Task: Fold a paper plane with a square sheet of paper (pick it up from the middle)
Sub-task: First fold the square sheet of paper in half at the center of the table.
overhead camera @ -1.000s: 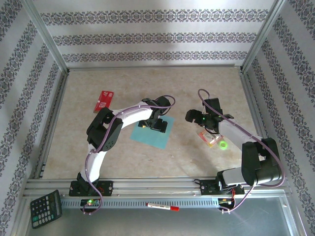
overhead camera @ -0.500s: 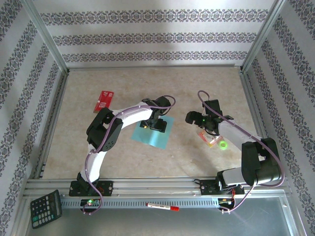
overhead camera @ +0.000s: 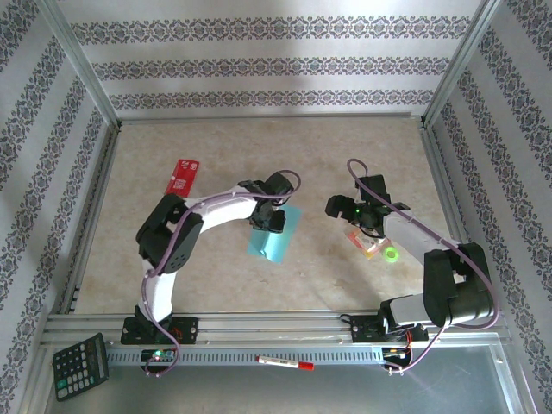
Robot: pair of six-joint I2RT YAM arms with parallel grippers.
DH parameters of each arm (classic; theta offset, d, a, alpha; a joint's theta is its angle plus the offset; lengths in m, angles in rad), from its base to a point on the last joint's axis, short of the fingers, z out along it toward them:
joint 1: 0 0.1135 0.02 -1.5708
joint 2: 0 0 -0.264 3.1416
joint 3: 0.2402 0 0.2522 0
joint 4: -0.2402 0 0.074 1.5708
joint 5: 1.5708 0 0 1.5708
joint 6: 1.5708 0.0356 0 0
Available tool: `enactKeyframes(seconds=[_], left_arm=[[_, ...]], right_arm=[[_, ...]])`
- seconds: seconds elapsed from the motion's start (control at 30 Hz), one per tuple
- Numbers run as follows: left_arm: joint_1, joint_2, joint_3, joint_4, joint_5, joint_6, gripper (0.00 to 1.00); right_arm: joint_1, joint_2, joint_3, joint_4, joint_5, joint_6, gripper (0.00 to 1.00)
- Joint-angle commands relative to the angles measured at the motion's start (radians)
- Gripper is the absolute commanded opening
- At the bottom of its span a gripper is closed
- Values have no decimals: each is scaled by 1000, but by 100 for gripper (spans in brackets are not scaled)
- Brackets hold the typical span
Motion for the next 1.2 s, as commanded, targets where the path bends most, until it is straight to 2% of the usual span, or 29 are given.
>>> enactKeyframes(seconds=[0.0,0.07,0.17,0.23,0.33,0.43,0.6,0.93,1.17], left_arm=[[-12,-176,-113,333,228,-100,22],[7,-244,-214,513,346,-200,19],[63,-297,-360,688,444,-330,18],[98,-300,-429,740,477,-361,18],[117,-287,-481,780,508,-373,18],[117,-263,-500,760,496,-349,18],[120,-235,-542,763,467,-340,21],[125,-221,-569,688,362,-269,25],[123,-225,-592,673,296,-248,27]], right_arm=[[-14,-53,33,-61,-1,-26,92],[-16,-86,35,-86,-12,-33,92],[-16,-125,26,-87,-86,-43,92],[-2,-135,14,-50,-221,-55,89],[58,-120,18,-28,-319,-62,87],[142,-90,23,-27,-310,-74,83],[212,-24,6,57,-337,1,72],[287,146,37,237,-347,133,53],[312,236,71,291,-350,156,46]])
